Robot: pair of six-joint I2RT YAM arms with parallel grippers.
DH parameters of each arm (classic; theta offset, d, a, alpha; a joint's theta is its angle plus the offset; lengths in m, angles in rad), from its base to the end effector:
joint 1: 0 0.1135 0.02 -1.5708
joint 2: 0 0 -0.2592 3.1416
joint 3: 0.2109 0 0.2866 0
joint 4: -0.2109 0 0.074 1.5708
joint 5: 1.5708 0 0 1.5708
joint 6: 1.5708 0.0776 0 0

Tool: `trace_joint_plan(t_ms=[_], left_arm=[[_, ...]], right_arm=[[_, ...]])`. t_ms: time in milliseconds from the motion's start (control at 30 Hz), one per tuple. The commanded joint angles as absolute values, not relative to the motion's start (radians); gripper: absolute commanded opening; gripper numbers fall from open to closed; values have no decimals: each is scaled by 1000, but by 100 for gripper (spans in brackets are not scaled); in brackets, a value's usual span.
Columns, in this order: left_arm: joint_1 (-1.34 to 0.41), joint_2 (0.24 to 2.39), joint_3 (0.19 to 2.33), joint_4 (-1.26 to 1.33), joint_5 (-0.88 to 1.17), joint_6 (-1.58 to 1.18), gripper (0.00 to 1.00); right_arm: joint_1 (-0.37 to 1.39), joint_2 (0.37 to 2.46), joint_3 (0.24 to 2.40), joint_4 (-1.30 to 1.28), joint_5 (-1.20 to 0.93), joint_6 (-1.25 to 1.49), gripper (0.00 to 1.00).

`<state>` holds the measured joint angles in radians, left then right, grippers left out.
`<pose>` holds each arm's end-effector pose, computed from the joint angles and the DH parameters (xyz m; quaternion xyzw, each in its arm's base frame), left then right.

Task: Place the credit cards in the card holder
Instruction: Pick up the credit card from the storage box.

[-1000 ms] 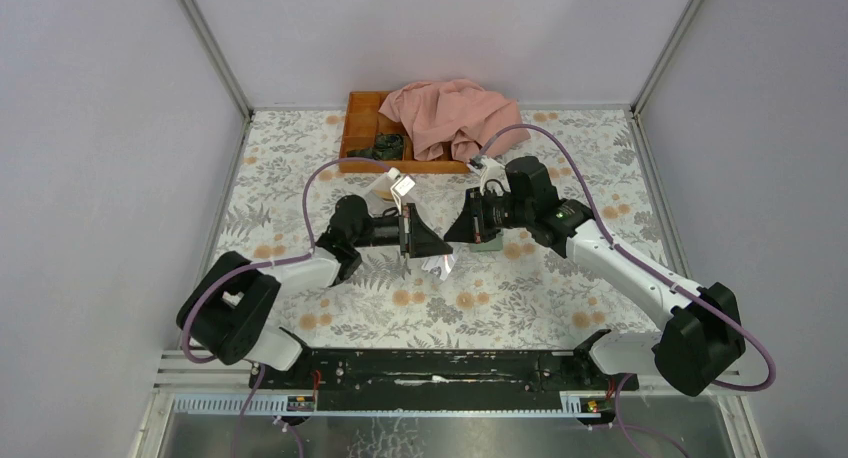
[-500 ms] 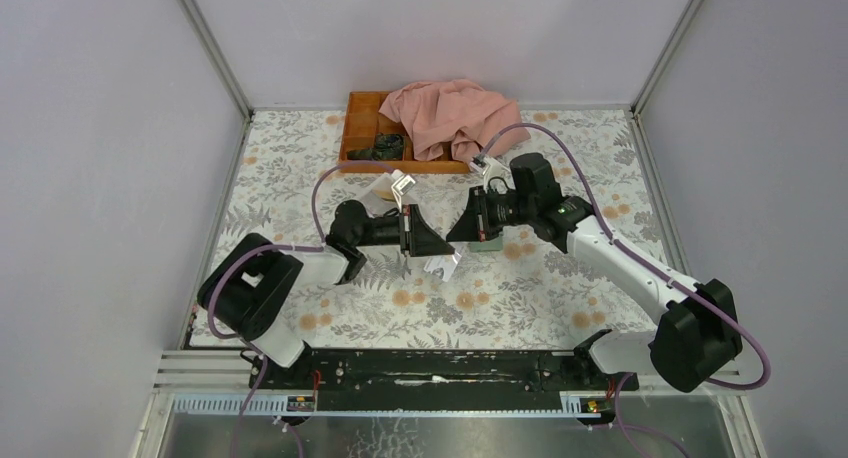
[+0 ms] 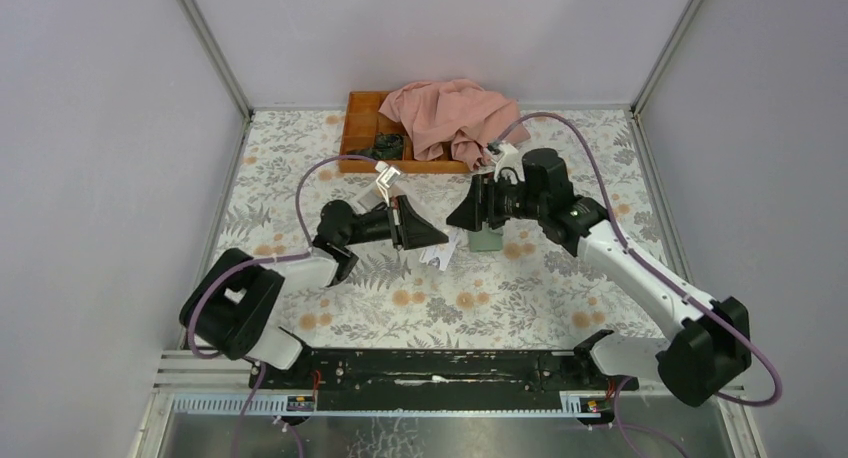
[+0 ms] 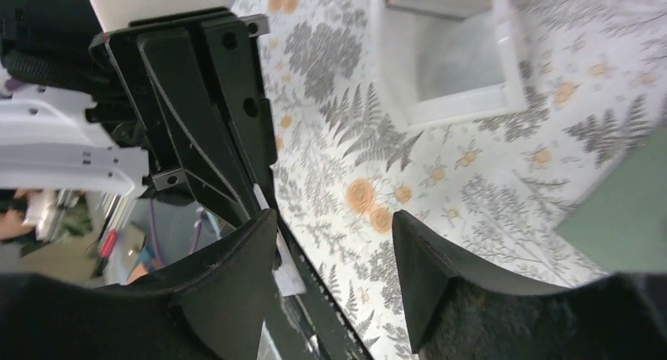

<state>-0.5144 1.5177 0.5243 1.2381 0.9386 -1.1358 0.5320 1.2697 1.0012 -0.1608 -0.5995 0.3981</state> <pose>0.2528 -0.2148 0.1993 0.1715 0.6317 -0.7052 0.2724 0.2836 0.2177 0.2871 -0.2130 0.7915 0.4536 0.3499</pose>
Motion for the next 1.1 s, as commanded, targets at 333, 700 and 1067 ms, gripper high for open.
trace_joint_plan(t_ms=[333,700,1067], left_arm=[[-511,1352,514,957,556,-976,0],[-513,1411,516,1042,501,-1070,0],[-533,1501,519,1142,484,-1141,0]], right_arm=[[522,960,759,23,-182,462,63],[524,966,603,297,-310,621,62],[546,1046,536,532,-376,742,60]])
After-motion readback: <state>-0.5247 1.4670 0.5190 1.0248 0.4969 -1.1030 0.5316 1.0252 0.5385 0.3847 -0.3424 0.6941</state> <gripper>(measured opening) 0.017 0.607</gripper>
